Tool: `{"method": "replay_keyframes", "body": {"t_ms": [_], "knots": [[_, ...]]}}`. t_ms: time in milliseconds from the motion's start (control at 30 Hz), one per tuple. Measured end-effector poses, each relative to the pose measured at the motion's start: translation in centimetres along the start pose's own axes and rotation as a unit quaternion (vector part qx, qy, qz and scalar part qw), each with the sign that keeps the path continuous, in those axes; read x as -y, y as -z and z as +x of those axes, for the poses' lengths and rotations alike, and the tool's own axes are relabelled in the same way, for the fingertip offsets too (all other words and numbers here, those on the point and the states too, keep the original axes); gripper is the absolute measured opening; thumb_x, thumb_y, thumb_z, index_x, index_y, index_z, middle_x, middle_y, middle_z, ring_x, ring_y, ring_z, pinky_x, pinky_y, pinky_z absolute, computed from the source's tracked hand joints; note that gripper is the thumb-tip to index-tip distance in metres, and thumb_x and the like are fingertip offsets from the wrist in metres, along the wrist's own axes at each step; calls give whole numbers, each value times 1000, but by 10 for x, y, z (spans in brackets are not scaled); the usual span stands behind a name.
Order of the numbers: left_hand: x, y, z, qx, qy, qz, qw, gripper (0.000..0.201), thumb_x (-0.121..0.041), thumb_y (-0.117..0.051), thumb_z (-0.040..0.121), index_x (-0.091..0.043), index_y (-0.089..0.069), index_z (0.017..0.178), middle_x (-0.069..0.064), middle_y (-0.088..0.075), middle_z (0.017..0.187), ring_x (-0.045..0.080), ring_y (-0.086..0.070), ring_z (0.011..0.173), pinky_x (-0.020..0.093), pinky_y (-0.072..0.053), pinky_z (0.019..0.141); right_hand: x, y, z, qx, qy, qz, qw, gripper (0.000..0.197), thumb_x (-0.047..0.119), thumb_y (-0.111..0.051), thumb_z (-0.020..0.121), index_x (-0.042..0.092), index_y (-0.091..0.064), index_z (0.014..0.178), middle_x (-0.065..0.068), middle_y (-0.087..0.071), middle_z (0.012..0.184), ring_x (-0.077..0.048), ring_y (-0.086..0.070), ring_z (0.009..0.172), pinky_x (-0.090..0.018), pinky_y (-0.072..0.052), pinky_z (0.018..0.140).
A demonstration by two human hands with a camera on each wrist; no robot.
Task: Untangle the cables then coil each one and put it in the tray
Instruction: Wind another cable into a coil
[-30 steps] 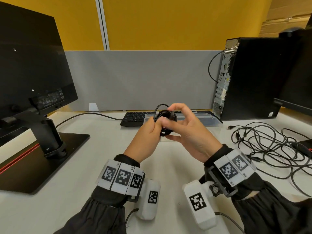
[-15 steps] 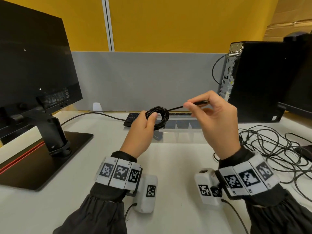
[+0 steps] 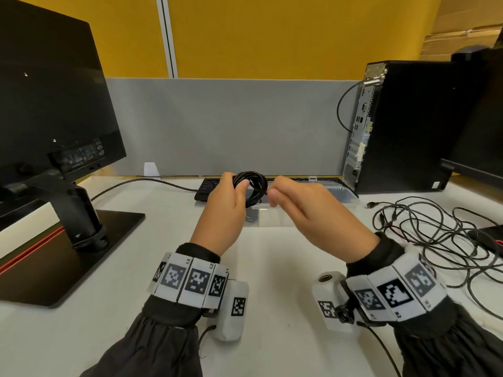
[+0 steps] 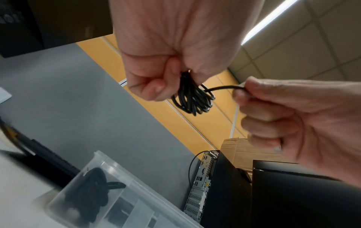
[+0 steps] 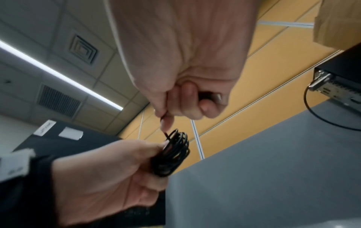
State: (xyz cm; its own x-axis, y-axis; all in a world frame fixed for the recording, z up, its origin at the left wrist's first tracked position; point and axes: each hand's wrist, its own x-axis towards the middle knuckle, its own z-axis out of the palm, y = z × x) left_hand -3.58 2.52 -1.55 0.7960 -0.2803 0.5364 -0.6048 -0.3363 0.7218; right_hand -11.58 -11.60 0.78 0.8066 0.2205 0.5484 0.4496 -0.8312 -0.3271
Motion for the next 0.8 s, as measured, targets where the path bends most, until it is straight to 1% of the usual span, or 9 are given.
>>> {"method": "replay_keyframes", "body": {"t_ms": [167, 233, 300, 333, 400, 467, 600, 700, 800], "knots": [[-13, 11, -3, 57, 17, -113, 992, 18, -25, -34, 100, -20, -48, 90, -7, -50, 80, 4, -45, 67, 20, -36, 61, -27, 10, -1, -197, 15, -155, 968, 31, 35, -39, 93, 19, -66, 90, 8, -43, 90, -6, -29, 87, -27, -18, 68], [-22, 8, -7, 85, 17, -174, 981, 19, -24, -35, 100, -20, -50, 89, -6, -50, 80, 9, -45, 68, 22, -37, 62, -35, 10, 2, -250, -3, -133, 959, 30, 30, -42, 94, 16, -69, 95, 4, -46, 90, -11, -38, 84, -22, -26, 72], [-29, 1, -12, 104, 19, -215, 971, 20, -22, -35, 100, -15, -50, 90, -3, -48, 79, 15, -42, 69, 24, -36, 58, -35, 6, 5, -249, -33, 2, 968, 22, 21, -46, 96, 17, -68, 91, -1, -55, 83, -9, -50, 72, -13, -38, 73], [-31, -3, -14, 106, 15, -223, 969, 20, -21, -34, 100, -14, -49, 90, -2, -47, 77, 16, -40, 69, 25, -35, 56, -31, 4, 7, -241, -68, 108, 962, 20, 16, -47, 96, 19, -66, 88, -4, -58, 79, -9, -53, 67, -17, -45, 71], [-33, -7, -16, 98, -1, -208, 973, 20, -21, -34, 100, -18, -49, 88, -4, -48, 76, 14, -42, 67, 27, -38, 57, -19, -2, 9, -219, -135, 333, 907, 21, 9, -47, 96, 16, -64, 87, -7, -60, 77, -11, -57, 64, -24, -52, 64], [-31, -10, -17, 91, -21, -181, 979, 18, -23, -35, 100, -18, -50, 92, -4, -51, 78, 11, -46, 68, 32, -41, 61, -13, -9, 10, -200, -178, 476, 838, 20, 8, -45, 97, 12, -64, 90, -5, -60, 78, -9, -60, 65, -21, -52, 62], [-26, -10, -17, 80, -23, -165, 983, 19, -23, -34, 100, -14, -49, 96, -2, -50, 79, 8, -45, 65, 34, -41, 63, -11, -14, 9, -147, -214, 600, 757, 18, 7, -46, 96, 5, -64, 95, -4, -70, 82, -10, -66, 74, -21, -54, 67], [-24, -8, -14, 78, -21, -146, 986, 19, -23, -33, 100, -22, -47, 88, -9, -50, 76, -3, -45, 58, 22, -38, 61, -10, -13, 7, -109, -230, 618, 744, 20, 9, -48, 95, 0, -62, 106, -11, -69, 93, -18, -66, 84, -29, -57, 76], [-21, -9, -12, 73, -13, -125, 989, 19, -23, -33, 100, -23, -46, 86, -11, -49, 73, -7, -48, 58, 15, -35, 58, -9, -11, 5, -105, -228, 618, 745, 19, 18, -49, 94, 9, -57, 109, -16, -65, 97, -25, -64, 87, -39, -54, 87]]}}
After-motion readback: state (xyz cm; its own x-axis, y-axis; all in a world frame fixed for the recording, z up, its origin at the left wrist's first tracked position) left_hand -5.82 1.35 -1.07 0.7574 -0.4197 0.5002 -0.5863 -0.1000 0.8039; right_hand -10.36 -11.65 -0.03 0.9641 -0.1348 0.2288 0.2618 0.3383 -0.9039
